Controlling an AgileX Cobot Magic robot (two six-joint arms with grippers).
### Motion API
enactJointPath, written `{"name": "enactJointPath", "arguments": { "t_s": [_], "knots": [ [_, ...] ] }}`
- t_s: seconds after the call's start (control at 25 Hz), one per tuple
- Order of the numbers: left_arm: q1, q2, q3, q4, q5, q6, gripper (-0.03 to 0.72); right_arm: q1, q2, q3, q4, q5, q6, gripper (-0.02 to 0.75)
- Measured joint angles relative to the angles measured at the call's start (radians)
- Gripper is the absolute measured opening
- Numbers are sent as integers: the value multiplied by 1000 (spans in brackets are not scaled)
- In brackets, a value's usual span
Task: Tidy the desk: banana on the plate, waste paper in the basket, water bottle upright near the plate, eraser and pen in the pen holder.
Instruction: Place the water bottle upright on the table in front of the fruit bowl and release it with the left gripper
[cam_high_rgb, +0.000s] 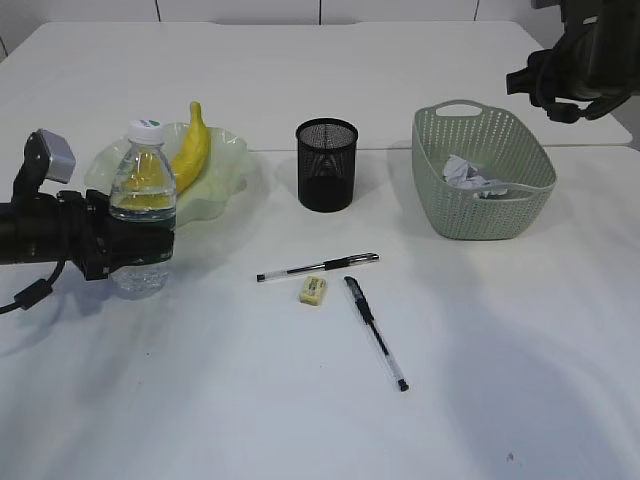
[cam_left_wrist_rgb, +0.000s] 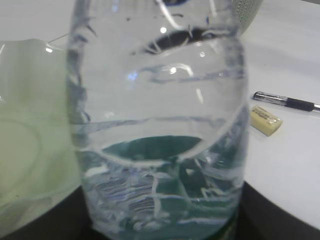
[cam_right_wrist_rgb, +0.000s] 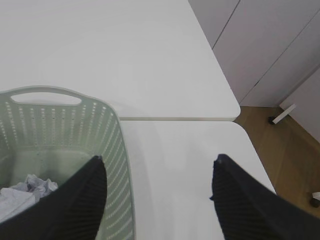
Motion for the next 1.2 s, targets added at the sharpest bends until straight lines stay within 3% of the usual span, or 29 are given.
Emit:
{"name": "enactJointPath", "arguments": {
  "t_s": [1.2],
  "knots": [
    [0,51,-37,0,-16,0,376,0,0,0,-45,7,0,496]
  ]
}}
